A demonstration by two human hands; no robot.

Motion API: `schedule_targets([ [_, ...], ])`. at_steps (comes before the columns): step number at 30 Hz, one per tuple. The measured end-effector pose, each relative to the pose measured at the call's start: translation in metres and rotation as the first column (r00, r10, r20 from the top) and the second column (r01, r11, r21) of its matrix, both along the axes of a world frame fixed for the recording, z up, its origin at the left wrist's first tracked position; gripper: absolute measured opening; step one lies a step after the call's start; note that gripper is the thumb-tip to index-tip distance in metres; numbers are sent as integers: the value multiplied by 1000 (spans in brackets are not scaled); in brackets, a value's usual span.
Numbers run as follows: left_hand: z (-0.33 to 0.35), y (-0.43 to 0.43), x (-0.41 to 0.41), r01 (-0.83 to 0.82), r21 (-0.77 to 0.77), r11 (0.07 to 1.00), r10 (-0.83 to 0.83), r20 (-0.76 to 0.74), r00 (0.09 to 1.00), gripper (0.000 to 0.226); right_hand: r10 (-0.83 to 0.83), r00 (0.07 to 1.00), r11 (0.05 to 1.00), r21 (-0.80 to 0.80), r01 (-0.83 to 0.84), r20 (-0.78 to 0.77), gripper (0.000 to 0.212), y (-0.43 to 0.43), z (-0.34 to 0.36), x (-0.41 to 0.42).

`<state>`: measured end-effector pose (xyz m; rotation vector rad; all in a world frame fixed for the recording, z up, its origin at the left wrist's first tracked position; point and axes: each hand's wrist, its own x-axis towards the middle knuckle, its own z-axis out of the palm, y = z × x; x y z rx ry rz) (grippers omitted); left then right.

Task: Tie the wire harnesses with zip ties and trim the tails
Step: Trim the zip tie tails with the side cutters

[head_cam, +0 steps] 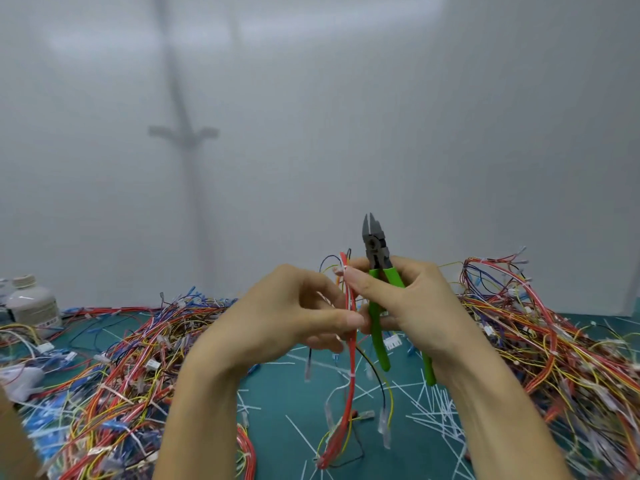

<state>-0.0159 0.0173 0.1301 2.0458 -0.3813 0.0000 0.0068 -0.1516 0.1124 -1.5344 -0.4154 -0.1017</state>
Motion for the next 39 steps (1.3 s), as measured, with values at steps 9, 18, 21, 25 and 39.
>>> schedule_targets([
  [9,-4,6,5,-113,-172,978,123,44,991,6,-45,999,994,-105,43,-17,13,-5,-4,5],
  [18,-7,16,10,-148,-353,924,172,40,984,13,-8,1000,994,-107,8,-2,16,-2,-3,4],
  [21,-9,15,12,-144,-452,880,161,1,987,12,-63,998,992,-105,63,7,17,-2,-3,2],
  [25,-10,19,14,-138,-429,893,159,14,987,28,-16,1000,983,-182,14,-14,36,-8,7,-6],
  [39,-10,18,16,-231,-539,810,277,5,961,43,25,990,545,-832,105,141,67,5,3,-21],
])
